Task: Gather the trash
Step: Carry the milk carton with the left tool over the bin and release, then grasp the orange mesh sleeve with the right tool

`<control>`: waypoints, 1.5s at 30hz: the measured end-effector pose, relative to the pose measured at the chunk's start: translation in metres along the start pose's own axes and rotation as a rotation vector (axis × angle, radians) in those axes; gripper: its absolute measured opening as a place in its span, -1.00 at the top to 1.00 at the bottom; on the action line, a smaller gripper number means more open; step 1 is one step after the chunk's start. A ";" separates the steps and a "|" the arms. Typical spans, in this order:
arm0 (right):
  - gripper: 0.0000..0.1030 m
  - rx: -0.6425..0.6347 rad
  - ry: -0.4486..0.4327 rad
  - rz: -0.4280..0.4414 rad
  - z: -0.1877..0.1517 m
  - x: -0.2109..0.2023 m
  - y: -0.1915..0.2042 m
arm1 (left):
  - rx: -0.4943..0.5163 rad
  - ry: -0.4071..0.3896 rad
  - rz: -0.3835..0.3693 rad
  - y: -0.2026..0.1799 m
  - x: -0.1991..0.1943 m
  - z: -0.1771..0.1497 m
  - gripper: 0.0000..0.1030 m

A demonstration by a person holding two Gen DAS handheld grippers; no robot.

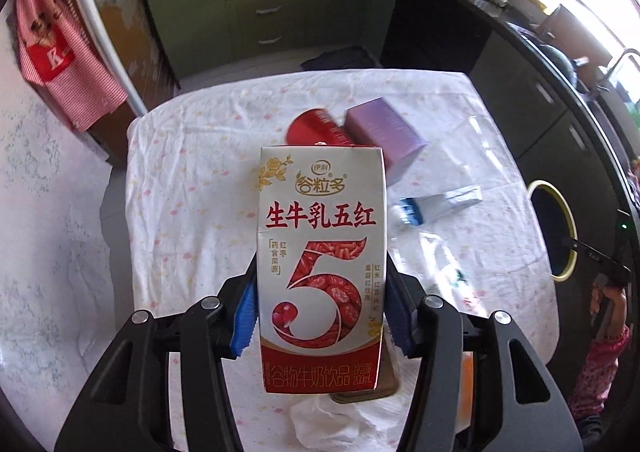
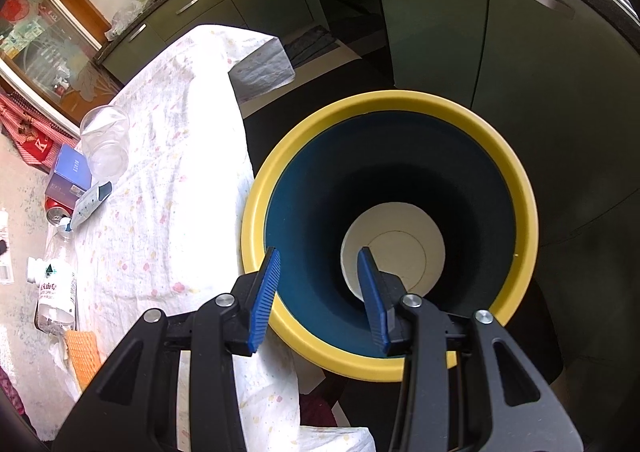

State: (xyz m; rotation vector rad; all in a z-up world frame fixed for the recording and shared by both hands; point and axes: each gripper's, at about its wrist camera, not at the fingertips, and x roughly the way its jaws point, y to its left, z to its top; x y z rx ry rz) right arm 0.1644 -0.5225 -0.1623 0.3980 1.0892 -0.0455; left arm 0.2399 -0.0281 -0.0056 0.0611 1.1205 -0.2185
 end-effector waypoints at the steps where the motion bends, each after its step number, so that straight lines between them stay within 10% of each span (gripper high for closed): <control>1: 0.25 0.004 -0.008 0.000 -0.001 -0.003 -0.002 | 0.034 -0.014 -0.015 -0.013 -0.010 0.001 -0.04; 15: 0.25 0.063 -0.119 -0.018 -0.042 -0.059 -0.061 | 0.534 0.034 -0.301 -0.304 0.006 0.010 -0.04; 27: 0.25 0.143 -0.145 -0.029 -0.079 -0.085 -0.121 | 0.685 0.152 -0.365 -0.482 0.123 0.018 -0.05; 35: 0.25 0.140 -0.131 -0.006 -0.087 -0.079 -0.124 | 0.617 0.101 -0.398 -0.460 0.098 0.024 -0.38; 45: 0.18 -0.072 -0.076 0.082 -0.078 -0.062 -0.029 | 0.354 -0.120 -0.395 -0.276 -0.008 0.016 -0.79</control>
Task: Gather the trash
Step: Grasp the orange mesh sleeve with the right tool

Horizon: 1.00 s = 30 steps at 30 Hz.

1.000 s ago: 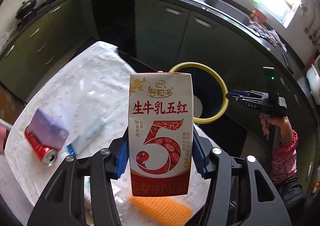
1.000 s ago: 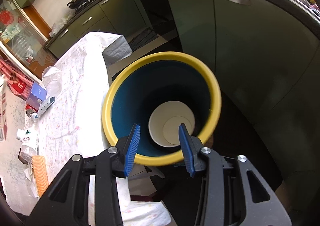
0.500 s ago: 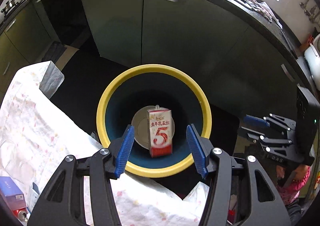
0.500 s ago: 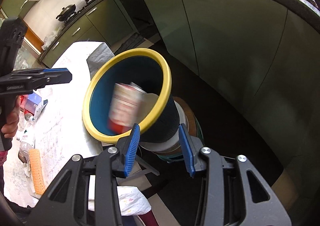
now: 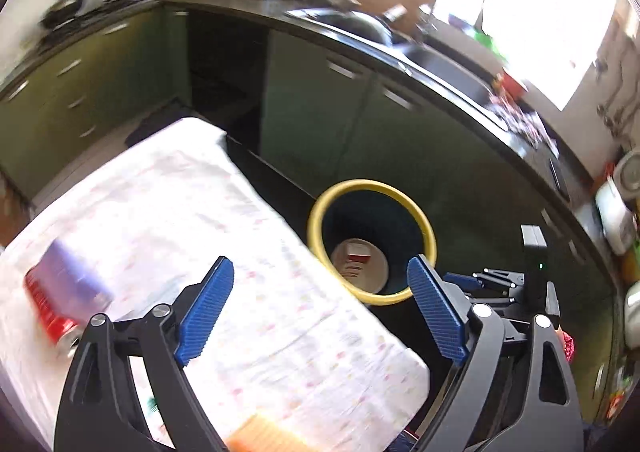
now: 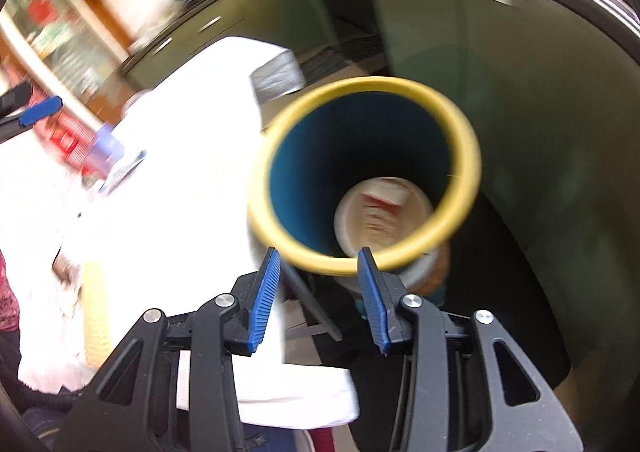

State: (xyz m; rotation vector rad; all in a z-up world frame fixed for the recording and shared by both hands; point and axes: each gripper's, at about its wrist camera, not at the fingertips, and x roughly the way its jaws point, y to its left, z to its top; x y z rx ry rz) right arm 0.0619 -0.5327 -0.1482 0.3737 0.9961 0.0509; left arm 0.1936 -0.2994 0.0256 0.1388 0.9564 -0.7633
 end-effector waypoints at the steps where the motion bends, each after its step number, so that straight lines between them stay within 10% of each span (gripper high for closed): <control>1: 0.15 -0.040 0.014 0.022 0.001 0.004 0.018 | -0.030 -0.024 0.017 0.015 -0.015 -0.009 -0.81; 13: -0.09 -0.385 0.231 0.253 -0.029 0.044 0.205 | -0.275 -0.192 0.314 0.174 -0.149 -0.171 -0.91; 24: -0.26 -0.485 0.212 0.081 -0.092 0.054 0.259 | -0.484 -0.229 0.363 0.242 -0.156 -0.268 -0.91; 30: 0.73 -0.462 0.200 0.083 -0.099 0.052 0.254 | -0.533 -0.241 0.353 0.252 -0.149 -0.279 -0.91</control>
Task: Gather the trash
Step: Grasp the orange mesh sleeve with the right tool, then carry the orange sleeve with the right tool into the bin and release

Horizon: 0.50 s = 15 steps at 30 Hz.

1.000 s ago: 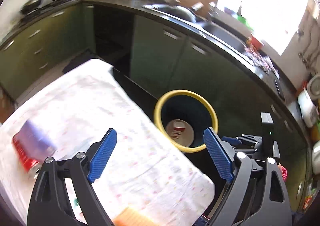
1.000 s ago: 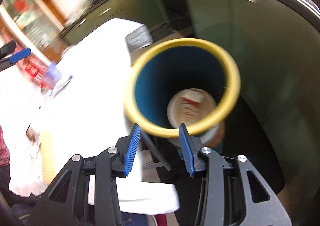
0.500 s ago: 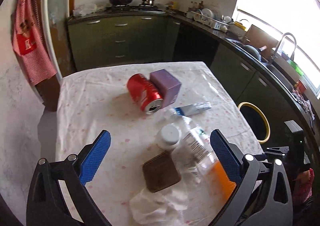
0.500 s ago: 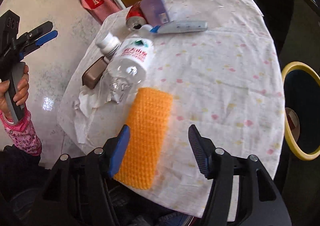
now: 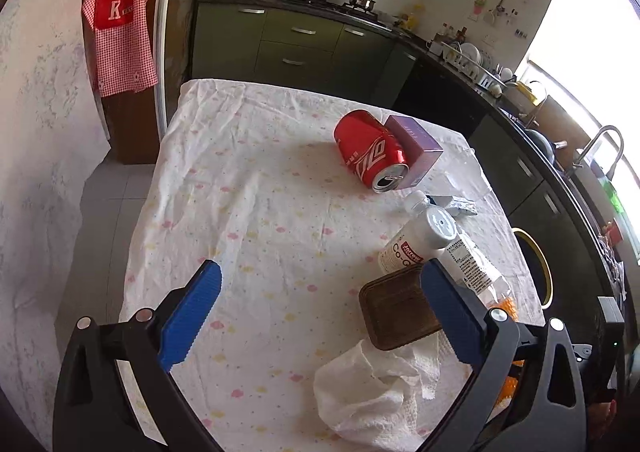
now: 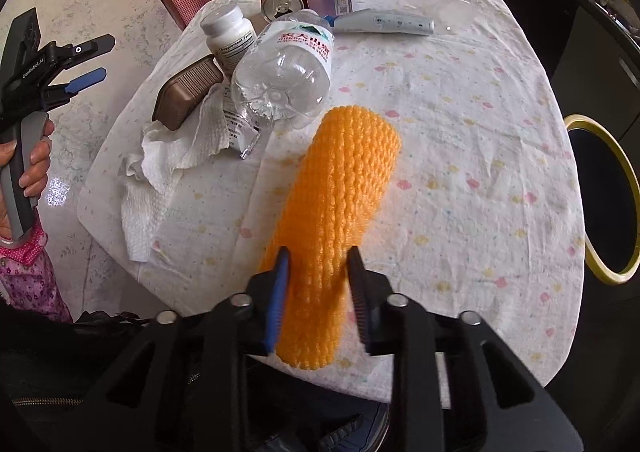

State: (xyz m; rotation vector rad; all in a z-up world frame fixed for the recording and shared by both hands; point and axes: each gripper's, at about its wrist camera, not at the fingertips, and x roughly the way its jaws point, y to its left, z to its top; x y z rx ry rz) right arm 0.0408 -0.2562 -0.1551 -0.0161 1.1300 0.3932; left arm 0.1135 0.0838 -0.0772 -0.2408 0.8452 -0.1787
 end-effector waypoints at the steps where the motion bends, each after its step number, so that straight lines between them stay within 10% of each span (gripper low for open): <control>1: 0.74 0.003 -0.009 0.003 0.000 -0.003 -0.001 | 0.002 0.000 0.003 -0.002 0.000 0.000 -0.91; 15: 0.77 0.142 -0.217 -0.087 0.001 -0.085 -0.073 | 0.060 0.008 0.026 -0.028 0.000 -0.003 -0.91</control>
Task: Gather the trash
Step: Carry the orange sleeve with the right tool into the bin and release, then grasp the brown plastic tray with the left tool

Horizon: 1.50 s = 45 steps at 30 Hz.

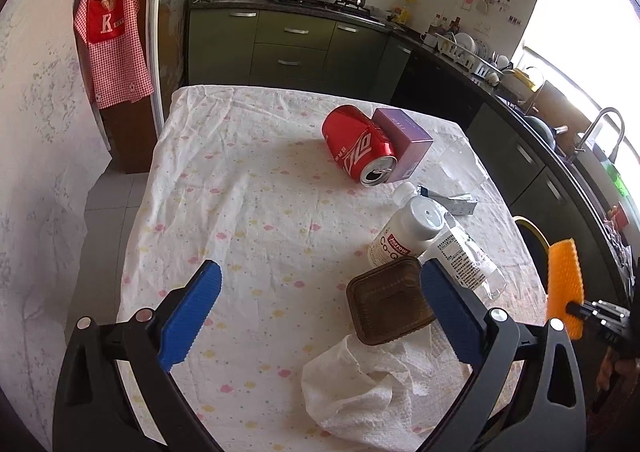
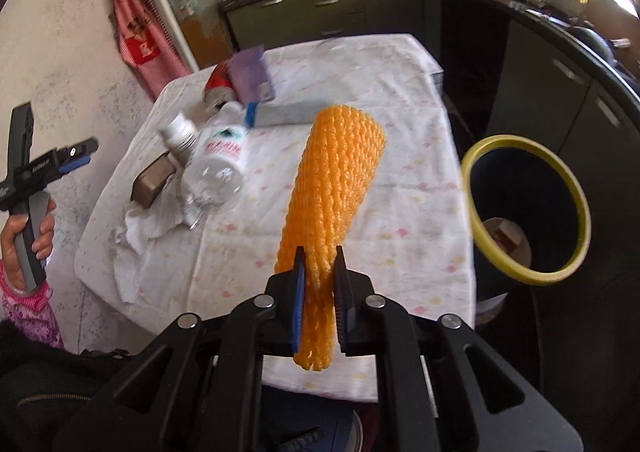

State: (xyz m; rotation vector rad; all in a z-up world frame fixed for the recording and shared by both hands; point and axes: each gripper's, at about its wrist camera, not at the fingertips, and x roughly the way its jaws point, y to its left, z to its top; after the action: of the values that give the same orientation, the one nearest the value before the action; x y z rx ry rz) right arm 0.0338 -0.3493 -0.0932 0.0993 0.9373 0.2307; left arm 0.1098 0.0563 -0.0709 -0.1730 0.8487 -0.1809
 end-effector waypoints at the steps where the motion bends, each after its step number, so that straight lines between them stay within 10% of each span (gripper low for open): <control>1: 0.77 0.025 -0.026 -0.040 0.006 -0.007 -0.015 | 0.005 0.002 0.002 -0.002 0.001 0.000 -0.91; 8: 0.75 0.172 -0.043 -0.288 0.042 0.001 -0.123 | 0.031 0.012 0.011 -0.017 0.006 0.002 -0.91; 15: 0.64 0.247 0.080 -0.358 0.059 0.068 -0.193 | 0.047 0.019 0.031 -0.029 0.009 0.006 -0.91; 18: 0.03 0.291 0.116 -0.378 0.061 0.091 -0.218 | 0.054 0.022 0.028 -0.034 0.011 0.008 -0.91; 21: -0.04 0.325 0.115 -0.408 0.060 0.098 -0.233 | 0.068 0.032 0.028 -0.039 0.014 0.009 -0.91; 45: -0.23 0.217 -0.065 -0.212 -0.003 0.018 -0.116 | 0.127 0.052 -0.050 -0.049 -0.003 -0.012 -0.91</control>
State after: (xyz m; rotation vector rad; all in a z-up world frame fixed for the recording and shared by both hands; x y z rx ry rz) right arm 0.0594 -0.4578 -0.1309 0.2049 0.8985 -0.0712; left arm 0.0948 0.0085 -0.0653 -0.0703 0.8822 -0.2863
